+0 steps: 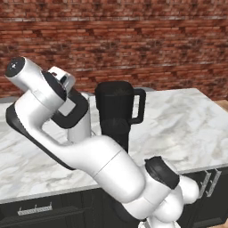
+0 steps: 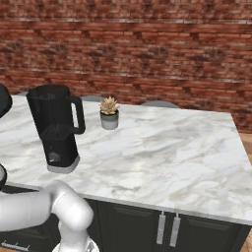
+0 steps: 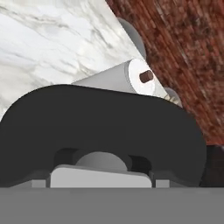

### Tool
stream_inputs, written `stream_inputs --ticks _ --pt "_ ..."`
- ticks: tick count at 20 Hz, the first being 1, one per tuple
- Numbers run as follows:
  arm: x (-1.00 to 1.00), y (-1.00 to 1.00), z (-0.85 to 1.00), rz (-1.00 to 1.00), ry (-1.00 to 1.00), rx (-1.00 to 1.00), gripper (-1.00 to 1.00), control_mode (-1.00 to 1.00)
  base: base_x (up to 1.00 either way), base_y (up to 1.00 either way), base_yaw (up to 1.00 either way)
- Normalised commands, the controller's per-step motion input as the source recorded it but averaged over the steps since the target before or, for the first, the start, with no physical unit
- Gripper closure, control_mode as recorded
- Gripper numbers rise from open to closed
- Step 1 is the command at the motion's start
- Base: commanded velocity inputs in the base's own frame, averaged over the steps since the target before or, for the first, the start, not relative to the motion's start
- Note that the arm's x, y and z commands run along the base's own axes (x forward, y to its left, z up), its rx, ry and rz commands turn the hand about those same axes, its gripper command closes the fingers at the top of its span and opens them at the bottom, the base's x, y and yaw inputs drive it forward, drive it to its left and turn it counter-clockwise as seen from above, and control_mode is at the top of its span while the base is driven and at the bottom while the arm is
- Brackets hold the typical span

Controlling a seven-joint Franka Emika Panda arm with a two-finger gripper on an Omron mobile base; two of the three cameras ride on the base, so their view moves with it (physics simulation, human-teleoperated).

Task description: Close the lid blender by securely placing the lid on top.

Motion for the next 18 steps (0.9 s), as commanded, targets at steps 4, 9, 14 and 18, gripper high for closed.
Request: stream_inputs --ticks 4,9,14,18 --pt "-0.02 -0.71 0.42 -0.09 -0.21 0.12 1.00 -1.00 0.00 0.00 0.00" --pt "0.00 -0.60 0.58 -0.17 -0.16 0.14 1.00 -1.00 0.00 0.00 0.00" --pt "0.04 -0.45 0.83 -0.23 -0.07 0.15 1.00 -1.00 0.00 0.00 0.00" --pt "0.13 -0.36 0.86 -0.25 0.00 0.18 1.00 -1.00 0.00 0.00 0.00"
